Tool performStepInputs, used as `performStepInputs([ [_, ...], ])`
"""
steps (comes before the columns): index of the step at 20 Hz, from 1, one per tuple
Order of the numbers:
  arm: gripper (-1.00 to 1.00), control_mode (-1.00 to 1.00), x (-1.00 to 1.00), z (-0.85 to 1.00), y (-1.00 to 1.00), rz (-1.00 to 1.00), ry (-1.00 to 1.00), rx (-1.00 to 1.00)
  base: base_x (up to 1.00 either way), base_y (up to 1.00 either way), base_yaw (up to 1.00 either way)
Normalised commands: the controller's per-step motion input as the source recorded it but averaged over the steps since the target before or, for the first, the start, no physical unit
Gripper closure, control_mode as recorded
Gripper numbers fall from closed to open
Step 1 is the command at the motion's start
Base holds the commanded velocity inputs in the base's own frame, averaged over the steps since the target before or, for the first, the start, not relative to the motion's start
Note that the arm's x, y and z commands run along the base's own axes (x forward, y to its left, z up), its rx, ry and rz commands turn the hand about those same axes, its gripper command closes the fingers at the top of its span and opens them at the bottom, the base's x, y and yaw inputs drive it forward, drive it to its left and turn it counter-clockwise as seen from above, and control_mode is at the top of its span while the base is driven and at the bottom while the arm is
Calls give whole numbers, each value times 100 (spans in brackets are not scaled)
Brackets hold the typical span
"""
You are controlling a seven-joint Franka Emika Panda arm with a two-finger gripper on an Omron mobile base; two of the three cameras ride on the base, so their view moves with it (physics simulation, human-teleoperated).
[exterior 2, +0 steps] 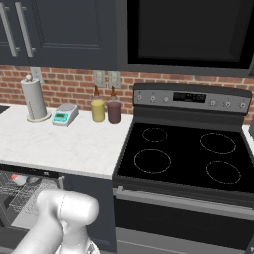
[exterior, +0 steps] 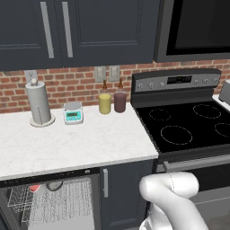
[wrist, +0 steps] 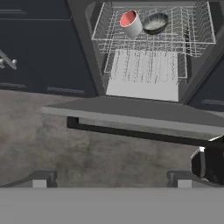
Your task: Pick up the cup and bowl from the counter, place them in the dishwasher, and close the dishwasher door.
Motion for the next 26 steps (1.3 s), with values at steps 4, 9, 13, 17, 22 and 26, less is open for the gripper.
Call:
performStepInputs([
  [4, -100, -100, -100, -84, -46, -10, -8, -25, 0, 0, 0],
  [9, -100, -100, -98, -97, -82, -14, -12, -7, 0, 0, 0],
  [13, -100, -100, -34, -100, -100, -1, -27, 0, 0, 0, 0],
  [17, -100, -100, 10, -100, -87, 0, -26, 0, 0, 0, 0],
  [22, -100, -100, 37, -100, -66, 0, -18, 0, 0, 0, 0],
  [26, -100, -100, 32, -100, -27, 0, -3, -3, 0, 0, 0],
])
